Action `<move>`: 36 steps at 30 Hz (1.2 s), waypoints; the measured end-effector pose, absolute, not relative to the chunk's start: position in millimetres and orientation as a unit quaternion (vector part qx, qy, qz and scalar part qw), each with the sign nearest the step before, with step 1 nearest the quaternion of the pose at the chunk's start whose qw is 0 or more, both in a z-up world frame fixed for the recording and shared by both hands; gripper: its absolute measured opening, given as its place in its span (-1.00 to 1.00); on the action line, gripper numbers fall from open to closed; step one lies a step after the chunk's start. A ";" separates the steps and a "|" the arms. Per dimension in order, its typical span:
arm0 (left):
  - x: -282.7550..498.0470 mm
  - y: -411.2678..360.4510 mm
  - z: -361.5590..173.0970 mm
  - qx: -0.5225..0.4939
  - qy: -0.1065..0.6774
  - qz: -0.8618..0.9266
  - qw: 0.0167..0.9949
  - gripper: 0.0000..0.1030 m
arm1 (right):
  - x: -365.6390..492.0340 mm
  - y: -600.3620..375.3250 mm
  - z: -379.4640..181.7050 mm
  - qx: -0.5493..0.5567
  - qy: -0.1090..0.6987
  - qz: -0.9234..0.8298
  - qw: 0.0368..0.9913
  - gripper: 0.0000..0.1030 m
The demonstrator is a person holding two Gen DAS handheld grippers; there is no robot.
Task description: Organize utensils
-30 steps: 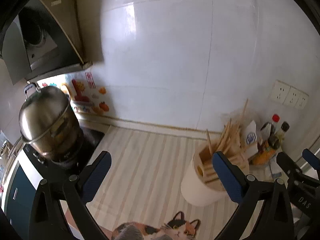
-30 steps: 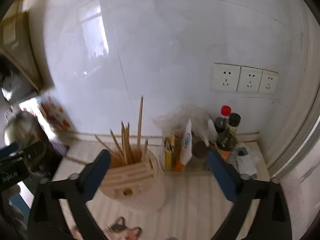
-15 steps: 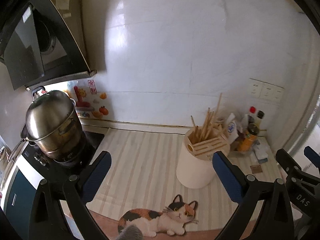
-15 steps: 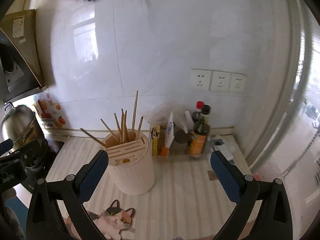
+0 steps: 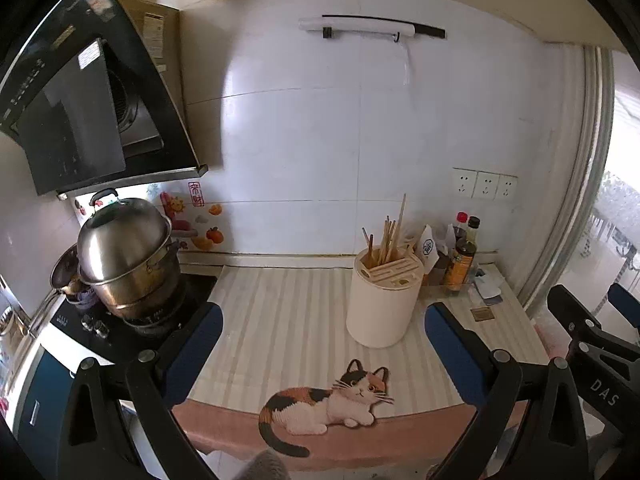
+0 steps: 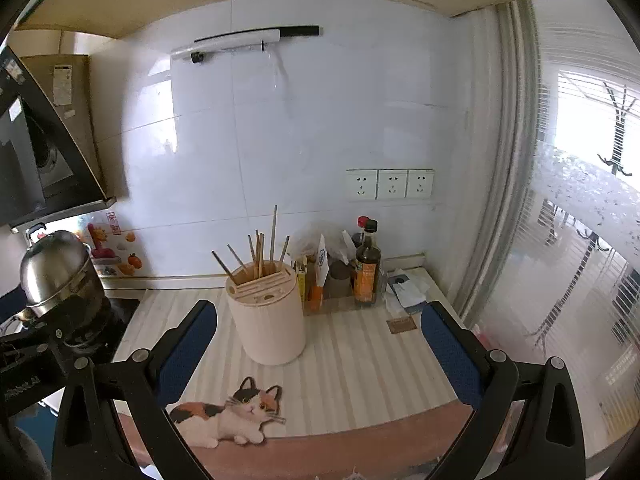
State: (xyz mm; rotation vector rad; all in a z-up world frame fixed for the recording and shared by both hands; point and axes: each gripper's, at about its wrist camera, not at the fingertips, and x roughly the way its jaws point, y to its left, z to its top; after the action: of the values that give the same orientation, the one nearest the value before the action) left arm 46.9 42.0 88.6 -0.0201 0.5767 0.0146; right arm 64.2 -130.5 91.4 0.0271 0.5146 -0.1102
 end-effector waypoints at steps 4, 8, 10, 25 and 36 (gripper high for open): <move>31.2 43.0 91.6 -0.012 0.281 0.010 0.959 1.00 | 46.3 -128.7 100.2 0.008 0.249 -0.056 0.967 1.00; 24.4 41.0 91.9 -0.011 0.281 0.019 0.959 1.00 | 36.7 -129.4 105.2 0.005 0.243 -0.054 0.969 1.00; 23.7 39.8 91.9 -0.013 0.282 0.022 0.959 1.00 | 34.6 -129.8 106.0 0.004 0.243 -0.050 0.969 1.00; 18.2 31.8 87.0 -0.011 0.291 0.050 0.955 1.00 | 39.0 -136.3 101.8 0.001 0.254 -0.029 0.967 1.00; 15.6 31.8 87.7 -0.007 0.286 0.056 0.957 1.00 | 39.7 -136.3 100.8 0.002 0.254 -0.025 0.967 1.00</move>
State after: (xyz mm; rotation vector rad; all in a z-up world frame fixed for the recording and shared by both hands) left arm 15.6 31.8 87.7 -0.0132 0.5809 0.1136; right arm 39.7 -136.3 100.8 0.0040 0.5140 -0.0508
